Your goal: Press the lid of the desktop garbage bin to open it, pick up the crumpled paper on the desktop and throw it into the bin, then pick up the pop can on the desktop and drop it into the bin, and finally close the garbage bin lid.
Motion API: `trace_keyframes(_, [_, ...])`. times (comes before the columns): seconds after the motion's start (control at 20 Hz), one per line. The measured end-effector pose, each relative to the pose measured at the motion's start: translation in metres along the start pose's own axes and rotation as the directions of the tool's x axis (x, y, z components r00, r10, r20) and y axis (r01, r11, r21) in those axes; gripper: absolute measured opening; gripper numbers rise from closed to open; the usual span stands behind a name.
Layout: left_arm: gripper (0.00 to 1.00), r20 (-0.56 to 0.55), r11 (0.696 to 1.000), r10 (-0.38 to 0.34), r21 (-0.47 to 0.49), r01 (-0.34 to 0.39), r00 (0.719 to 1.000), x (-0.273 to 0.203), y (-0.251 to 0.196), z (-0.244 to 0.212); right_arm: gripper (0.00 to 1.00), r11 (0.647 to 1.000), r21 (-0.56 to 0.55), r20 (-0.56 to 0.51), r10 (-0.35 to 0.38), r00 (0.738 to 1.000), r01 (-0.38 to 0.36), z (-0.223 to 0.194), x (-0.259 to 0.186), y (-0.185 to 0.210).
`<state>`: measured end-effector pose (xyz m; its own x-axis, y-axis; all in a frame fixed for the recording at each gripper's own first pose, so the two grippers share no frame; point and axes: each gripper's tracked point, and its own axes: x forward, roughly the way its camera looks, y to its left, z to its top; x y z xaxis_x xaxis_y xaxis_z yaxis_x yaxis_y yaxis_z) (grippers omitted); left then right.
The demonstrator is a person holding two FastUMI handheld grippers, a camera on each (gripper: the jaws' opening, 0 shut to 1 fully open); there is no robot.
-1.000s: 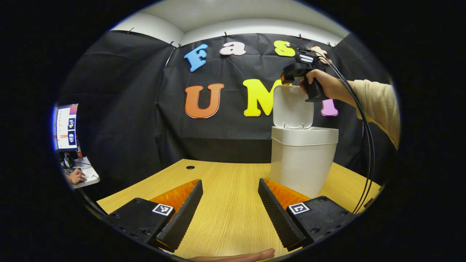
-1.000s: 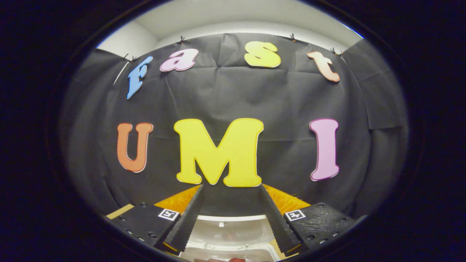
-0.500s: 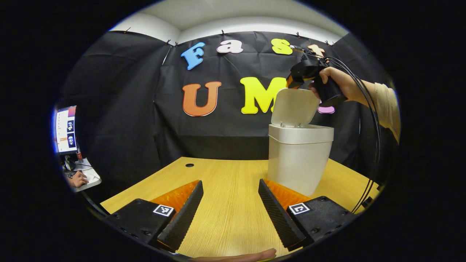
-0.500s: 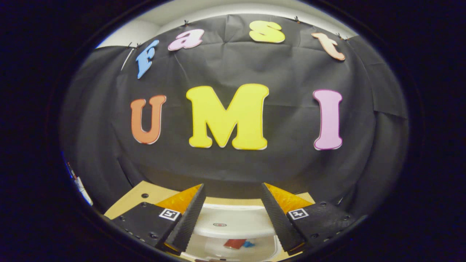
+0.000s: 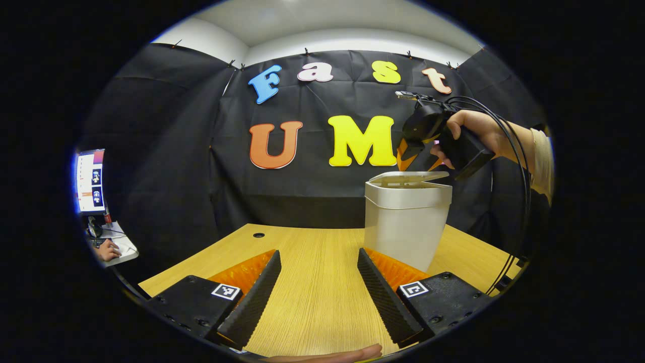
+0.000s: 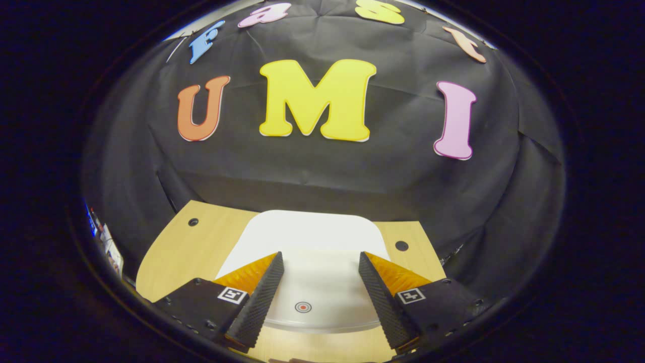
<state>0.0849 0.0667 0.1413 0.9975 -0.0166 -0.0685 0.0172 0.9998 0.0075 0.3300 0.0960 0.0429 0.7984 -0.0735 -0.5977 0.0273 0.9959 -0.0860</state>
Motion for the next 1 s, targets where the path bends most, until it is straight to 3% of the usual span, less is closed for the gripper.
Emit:
trace_keyframes(0.45, [0.99,-0.030,0.999,0.033,-0.029,-0.034,0.999,0.007,0.015,-0.009,0.92,0.999,0.045,-0.073,0.013,0.997,-0.009,-0.018,-0.006,0.004])
trace_keyframes(0.55, [0.99,-0.038,0.999,0.008,-0.033,-0.009,0.999,0.008,0.008,-0.011,0.94,0.998,0.065,-0.069,0.012,0.998,-0.008,-0.019,-0.008,0.002])
trace_keyframes(0.85, [0.99,-0.021,1.000,0.018,0.001,-0.018,1.000,0.001,0.007,-0.004,0.96,0.997,0.075,-0.051,-0.013,0.999,0.017,-0.026,-0.018,0.002])
trace_keyframes(1.0, [0.99,-0.024,1.000,0.015,0.012,-0.015,1.000,0.000,0.005,-0.005,0.96,0.996,0.086,0.013,-0.008,1.000,0.007,-0.028,-0.020,0.003])
